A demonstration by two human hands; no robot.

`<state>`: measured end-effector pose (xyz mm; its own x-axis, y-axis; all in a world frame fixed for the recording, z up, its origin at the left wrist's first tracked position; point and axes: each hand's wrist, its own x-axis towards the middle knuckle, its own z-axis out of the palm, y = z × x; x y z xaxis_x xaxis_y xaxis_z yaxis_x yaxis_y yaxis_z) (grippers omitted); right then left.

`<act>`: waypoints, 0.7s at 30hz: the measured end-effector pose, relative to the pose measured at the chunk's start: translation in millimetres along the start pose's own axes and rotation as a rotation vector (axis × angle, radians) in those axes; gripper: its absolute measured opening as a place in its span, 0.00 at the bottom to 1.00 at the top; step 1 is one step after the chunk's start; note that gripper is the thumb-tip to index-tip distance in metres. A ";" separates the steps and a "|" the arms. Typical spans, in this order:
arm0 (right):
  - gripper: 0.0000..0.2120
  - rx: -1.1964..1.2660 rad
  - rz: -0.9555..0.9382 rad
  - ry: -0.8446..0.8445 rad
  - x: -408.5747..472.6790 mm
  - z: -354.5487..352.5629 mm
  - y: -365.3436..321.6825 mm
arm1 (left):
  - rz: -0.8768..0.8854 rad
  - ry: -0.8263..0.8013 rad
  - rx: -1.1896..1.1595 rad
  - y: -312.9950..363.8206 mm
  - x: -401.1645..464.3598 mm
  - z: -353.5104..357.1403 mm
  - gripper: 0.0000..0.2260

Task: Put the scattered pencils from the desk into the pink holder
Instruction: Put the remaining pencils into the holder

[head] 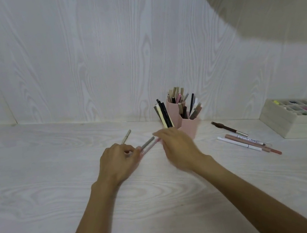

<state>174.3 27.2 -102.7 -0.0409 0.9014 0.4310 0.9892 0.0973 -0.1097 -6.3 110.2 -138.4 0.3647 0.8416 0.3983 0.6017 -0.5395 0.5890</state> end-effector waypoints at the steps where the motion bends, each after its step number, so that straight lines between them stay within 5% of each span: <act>1: 0.22 0.023 0.019 -0.111 -2.7 6.9 0.7 | -0.011 0.005 -0.030 -0.9 -0.2 -1.0 0.12; 4: 0.23 -0.066 -0.033 -0.266 -12.5 15.9 10.1 | -0.055 0.091 -0.095 -2.7 -0.8 -3.8 0.09; 12: 0.26 -0.018 -0.116 -0.128 -16.0 17.3 -4.7 | -0.312 0.368 0.018 -11.1 5.5 -8.6 0.09; 15: 0.26 -0.082 -0.245 -0.204 -2.1 20.4 -23.5 | -0.391 0.268 0.032 -13.9 4.4 -7.4 0.11; 21: 0.07 -0.565 -0.522 -0.299 30.2 8.0 -46.0 | -0.262 0.087 0.007 -8.2 4.4 -6.6 0.10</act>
<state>126.4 53.4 -91.8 -0.4715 0.8811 0.0364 0.7510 0.3796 0.5403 -14.3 118.2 -136.9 0.1334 0.9470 0.2922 0.6723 -0.3031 0.6754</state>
